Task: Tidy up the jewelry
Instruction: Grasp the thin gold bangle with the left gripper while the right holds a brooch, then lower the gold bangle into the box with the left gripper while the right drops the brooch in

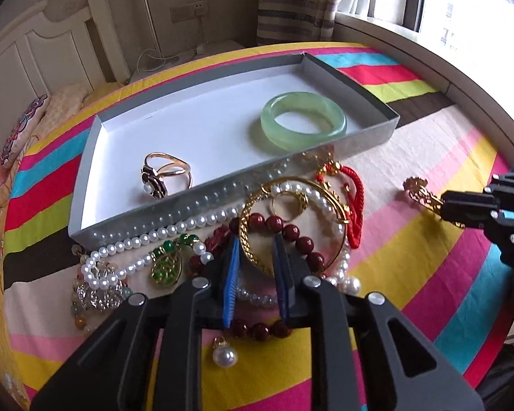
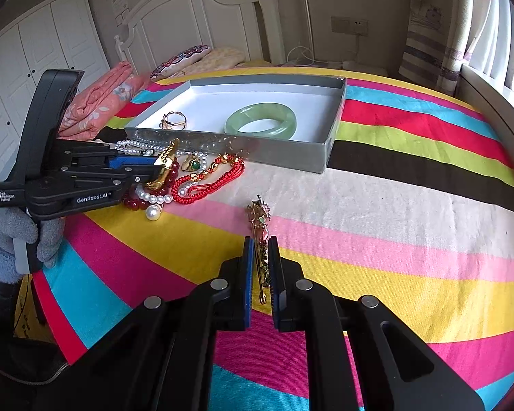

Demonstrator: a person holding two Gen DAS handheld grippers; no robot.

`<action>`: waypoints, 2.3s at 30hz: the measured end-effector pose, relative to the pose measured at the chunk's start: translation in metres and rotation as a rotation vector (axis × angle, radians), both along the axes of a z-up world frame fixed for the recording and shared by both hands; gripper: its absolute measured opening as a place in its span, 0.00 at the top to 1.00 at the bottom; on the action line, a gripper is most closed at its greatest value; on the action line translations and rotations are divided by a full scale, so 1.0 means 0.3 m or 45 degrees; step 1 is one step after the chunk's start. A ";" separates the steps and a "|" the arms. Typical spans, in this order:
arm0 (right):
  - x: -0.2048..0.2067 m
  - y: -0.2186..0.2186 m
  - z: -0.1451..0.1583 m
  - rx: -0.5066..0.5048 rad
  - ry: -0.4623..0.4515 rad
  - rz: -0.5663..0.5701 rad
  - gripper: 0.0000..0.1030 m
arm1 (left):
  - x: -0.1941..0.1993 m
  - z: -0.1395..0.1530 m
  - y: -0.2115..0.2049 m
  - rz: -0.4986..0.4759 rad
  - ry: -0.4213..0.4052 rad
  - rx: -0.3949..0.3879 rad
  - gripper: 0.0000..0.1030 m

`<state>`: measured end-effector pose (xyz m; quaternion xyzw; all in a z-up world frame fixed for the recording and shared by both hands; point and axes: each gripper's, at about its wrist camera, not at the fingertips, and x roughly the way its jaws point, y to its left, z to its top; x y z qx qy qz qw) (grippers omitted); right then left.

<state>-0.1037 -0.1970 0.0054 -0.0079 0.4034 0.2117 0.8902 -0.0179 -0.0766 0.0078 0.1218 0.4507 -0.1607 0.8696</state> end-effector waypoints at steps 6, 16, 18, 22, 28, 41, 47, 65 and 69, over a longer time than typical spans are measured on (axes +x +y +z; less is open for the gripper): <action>-0.002 0.000 -0.001 -0.001 0.000 0.000 0.90 | -0.008 0.000 0.007 0.022 -0.009 -0.037 0.96; 0.009 0.048 -0.014 -0.091 0.016 0.024 0.82 | -0.122 0.101 0.029 0.065 -0.156 -0.154 0.97; 0.012 0.062 -0.013 -0.111 0.010 0.038 0.77 | -0.135 0.109 0.034 0.067 -0.160 -0.164 0.98; 0.012 0.103 -0.014 -0.207 -0.024 0.051 0.74 | -0.151 0.110 0.035 0.067 -0.159 -0.180 0.97; -0.001 0.120 -0.014 -0.250 -0.052 0.074 0.83 | -0.170 0.087 0.039 0.071 -0.149 -0.198 0.97; -0.033 0.073 0.038 -0.064 -0.120 0.065 0.84 | -0.189 0.061 0.055 0.101 -0.148 -0.188 0.97; -0.045 0.091 0.050 -0.014 -0.128 0.087 0.84 | -0.194 0.070 0.068 0.123 -0.168 -0.175 0.97; 0.008 0.200 0.142 0.016 -0.285 0.125 0.84 | -0.108 0.159 0.074 0.217 -0.262 -0.218 0.97; 0.061 0.204 0.161 0.038 -0.299 0.108 0.84 | -0.061 0.168 0.076 0.249 -0.270 -0.227 0.97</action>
